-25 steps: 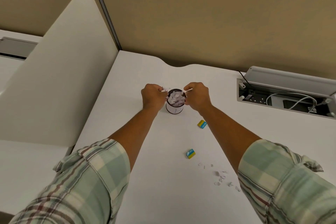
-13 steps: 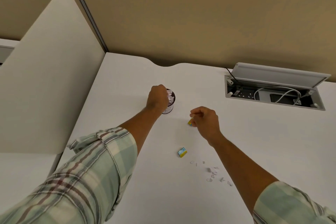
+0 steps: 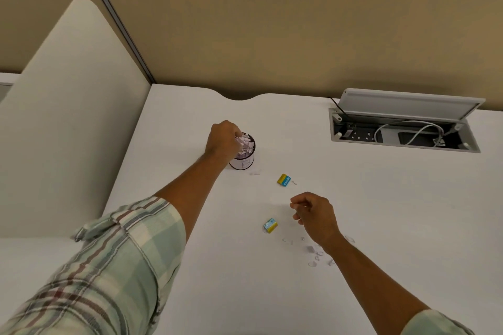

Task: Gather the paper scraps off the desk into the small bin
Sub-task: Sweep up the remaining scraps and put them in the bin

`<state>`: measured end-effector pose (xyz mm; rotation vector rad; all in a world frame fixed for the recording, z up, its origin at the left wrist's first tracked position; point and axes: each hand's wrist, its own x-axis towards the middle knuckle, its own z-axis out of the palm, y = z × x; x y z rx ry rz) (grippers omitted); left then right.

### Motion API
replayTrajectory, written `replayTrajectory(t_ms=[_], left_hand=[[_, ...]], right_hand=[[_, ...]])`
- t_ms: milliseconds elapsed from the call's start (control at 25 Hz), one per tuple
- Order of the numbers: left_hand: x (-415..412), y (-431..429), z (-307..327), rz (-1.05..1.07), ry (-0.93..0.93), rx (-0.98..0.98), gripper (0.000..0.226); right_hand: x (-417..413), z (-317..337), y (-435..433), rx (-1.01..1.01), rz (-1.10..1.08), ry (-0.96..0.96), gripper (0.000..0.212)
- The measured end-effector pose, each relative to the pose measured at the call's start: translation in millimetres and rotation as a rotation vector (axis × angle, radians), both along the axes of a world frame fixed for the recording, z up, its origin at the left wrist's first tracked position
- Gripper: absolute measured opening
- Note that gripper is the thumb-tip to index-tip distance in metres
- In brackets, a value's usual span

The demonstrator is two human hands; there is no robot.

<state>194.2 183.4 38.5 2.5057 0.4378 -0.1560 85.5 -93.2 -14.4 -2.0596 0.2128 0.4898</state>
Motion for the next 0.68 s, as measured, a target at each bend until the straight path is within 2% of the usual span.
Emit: replayTrajectory(t_ms=[200,320,520,600,680], left_hand=[[-7,-2,-1,-0.008,-0.041,0.057,0.022],[-13,-6,-4,-0.005,-0.053,0.038,0.022],[-38,1,-11,0.165,-0.233,-0.159,0.021],[-52,7,-18,0.216,-0.295,-0.209,0.018],[-67,13,-26,0.264,-0.340,-0.226,0.018]], right_hand=[[-17,-6,-20,-0.060,-0.020,-0.013,0.028],[-22,-8,-21,-0.141,0.027,-0.038,0.022],[7,-3,22,-0.310,0.329,-0.219,0.034],[28,-5,46,-0.385,0.549,-0.220,0.047],[49,-9,66,-0.550,0.801,-0.248,0.061]])
